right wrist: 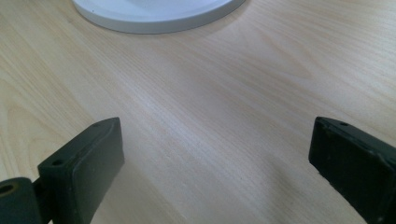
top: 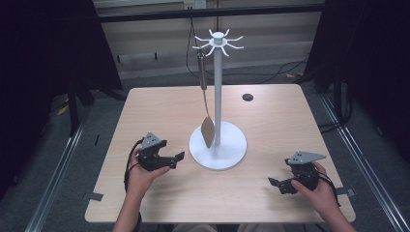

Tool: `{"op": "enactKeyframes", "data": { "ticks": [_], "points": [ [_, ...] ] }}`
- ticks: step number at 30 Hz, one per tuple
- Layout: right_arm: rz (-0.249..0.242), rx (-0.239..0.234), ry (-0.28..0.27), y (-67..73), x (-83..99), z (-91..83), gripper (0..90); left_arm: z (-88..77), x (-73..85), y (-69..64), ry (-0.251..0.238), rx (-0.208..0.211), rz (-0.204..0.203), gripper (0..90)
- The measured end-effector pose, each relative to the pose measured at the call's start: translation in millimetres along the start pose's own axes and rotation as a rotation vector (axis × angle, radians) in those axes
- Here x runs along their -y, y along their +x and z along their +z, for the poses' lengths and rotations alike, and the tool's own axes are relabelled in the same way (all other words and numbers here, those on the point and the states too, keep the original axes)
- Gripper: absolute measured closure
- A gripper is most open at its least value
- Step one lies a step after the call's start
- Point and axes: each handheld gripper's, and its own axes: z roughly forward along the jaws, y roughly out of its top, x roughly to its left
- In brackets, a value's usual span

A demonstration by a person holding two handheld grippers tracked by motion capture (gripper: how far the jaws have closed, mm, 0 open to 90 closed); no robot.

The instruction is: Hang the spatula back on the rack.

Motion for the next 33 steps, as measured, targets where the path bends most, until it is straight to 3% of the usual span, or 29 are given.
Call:
{"op": "enactKeyframes", "data": {
  "ticks": [22,33],
  "points": [
    [-0.005,-0.001,0.001,0.8,0.1,0.2,2.8,-0.1,15.2,7.6,0.032,-0.029,-0.004,10.8],
    [-0.007,0.0,0.005,1.1,0.4,1.2,2.8,0.9,14.6,7.0,0.036,-0.035,0.002,10.7]
  ]
}}
